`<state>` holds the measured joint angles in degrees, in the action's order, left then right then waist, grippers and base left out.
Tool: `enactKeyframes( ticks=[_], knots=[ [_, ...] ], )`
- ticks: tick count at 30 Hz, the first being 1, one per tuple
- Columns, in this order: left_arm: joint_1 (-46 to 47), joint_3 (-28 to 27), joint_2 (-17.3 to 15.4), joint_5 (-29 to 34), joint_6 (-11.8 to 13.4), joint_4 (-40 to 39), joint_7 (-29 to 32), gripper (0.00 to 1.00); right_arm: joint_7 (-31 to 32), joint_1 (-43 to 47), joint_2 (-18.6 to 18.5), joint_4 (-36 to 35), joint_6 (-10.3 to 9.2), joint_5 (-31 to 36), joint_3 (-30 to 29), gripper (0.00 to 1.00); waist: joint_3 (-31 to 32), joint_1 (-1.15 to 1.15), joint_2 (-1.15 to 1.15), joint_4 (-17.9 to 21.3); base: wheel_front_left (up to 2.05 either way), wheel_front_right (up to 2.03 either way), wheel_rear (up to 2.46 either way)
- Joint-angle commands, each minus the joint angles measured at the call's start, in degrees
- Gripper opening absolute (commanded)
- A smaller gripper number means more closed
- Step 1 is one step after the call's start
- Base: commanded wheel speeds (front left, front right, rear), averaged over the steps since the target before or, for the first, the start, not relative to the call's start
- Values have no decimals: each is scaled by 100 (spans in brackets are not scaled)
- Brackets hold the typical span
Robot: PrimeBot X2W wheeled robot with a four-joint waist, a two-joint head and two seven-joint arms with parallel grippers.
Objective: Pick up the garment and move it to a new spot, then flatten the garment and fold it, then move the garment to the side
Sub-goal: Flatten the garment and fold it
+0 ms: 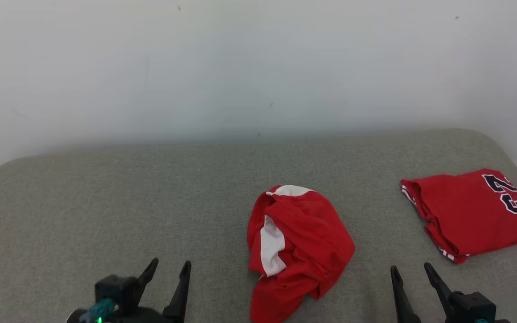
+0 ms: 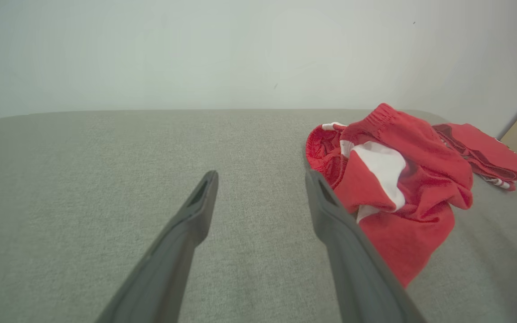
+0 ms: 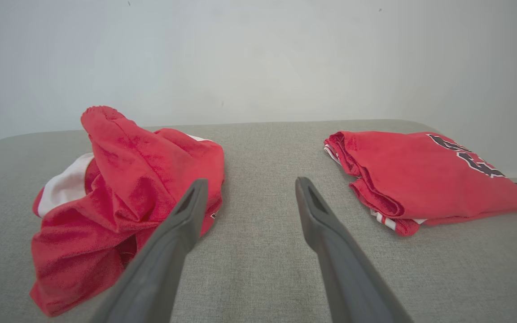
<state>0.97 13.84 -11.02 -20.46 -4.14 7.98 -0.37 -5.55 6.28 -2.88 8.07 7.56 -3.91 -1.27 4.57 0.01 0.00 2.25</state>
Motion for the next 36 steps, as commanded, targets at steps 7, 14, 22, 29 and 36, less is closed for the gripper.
enactKeyframes(
  ticks=[7, 14, 22, 29, 36],
  knots=[
    [1439, 358, 265, -322, -182, 540, 949, 100, -15, -177, 2, -74, -12, 43, -38, 100, -499, -1, 0, 1032, 0, 0, 0],
    [2236, 463, 418, -521, -141, 1084, 1635, 100, -73, -281, 5, -66, -12, 27, -73, 100, -792, -1, 0, 1755, 0, 0, 0],
    [2674, 389, 253, -378, 162, 1617, 2030, 100, -177, -414, 4, 30, -12, -51, 2, 100, -987, -1, 0, 2216, 0, 0, 0],
    [2707, 457, 205, -384, 356, 1788, 2554, 0, -235, -399, 3, 94, -12, -59, -20, 100, -1012, -1, 0, 2289, 0, 0, 0],
    [2864, 564, 280, -233, 217, 1542, 1829, 0, -221, -456, 3, 124, -12, -42, 43, 100, -950, -1, 0, 2197, 0, 0, 0]
  ],
)
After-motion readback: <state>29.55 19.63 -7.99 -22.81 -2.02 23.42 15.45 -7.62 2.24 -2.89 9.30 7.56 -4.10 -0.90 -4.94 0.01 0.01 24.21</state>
